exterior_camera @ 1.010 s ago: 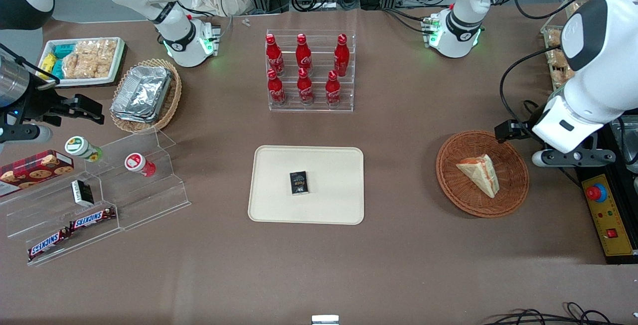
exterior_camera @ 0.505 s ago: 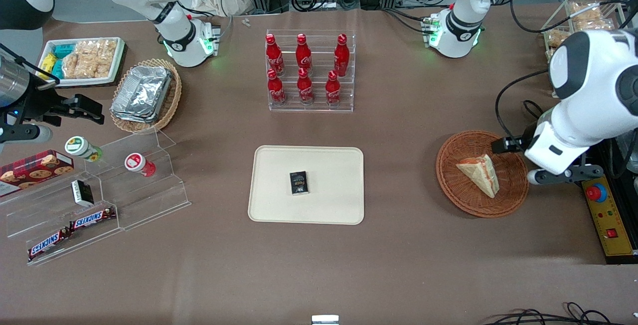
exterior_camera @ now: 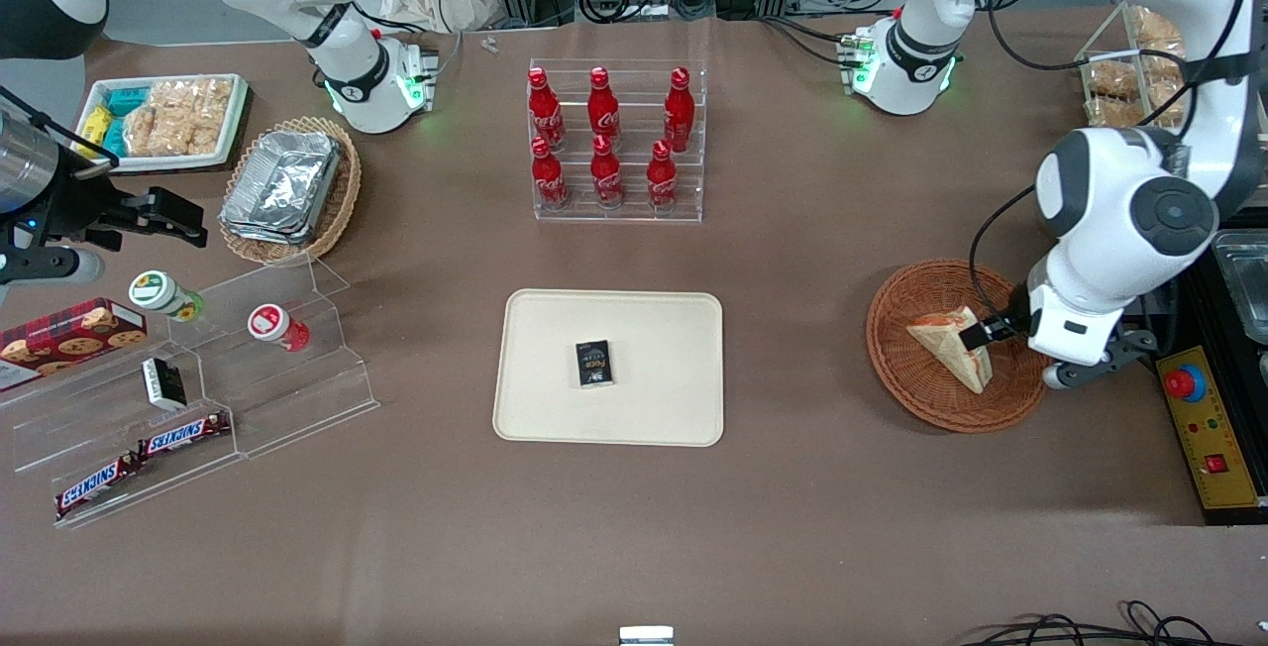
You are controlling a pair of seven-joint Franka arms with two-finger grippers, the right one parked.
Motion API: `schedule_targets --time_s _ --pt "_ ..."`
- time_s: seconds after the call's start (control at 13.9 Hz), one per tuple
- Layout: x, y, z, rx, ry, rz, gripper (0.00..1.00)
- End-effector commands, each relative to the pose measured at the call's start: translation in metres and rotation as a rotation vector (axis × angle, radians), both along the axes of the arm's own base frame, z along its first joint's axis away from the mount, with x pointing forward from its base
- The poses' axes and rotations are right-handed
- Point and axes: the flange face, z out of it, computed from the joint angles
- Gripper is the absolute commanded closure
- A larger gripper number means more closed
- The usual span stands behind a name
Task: Place sandwich from basket to tray
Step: 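Move the left gripper over the wrapped sandwich in the wicker basket, then lower the left gripper and close it on the wrapped sandwich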
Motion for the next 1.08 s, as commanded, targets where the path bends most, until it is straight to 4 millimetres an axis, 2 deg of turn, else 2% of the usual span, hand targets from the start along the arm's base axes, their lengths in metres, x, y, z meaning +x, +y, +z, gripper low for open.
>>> schedule_targets --time_s 0.0,0.43,0.58,1.01 --pt "-0.019 -0.001 -0.022 -0.005 -0.035 0.098 0.0" --pt "-0.015 -0.002 -0.054 -0.02 -0.033 0.237 0.0" --pt "-0.014 -0.002 -0.059 -0.027 -0.028 0.247 0.0" --pt "-0.021 -0.001 -0.097 -0.036 0.003 0.275 0.0"
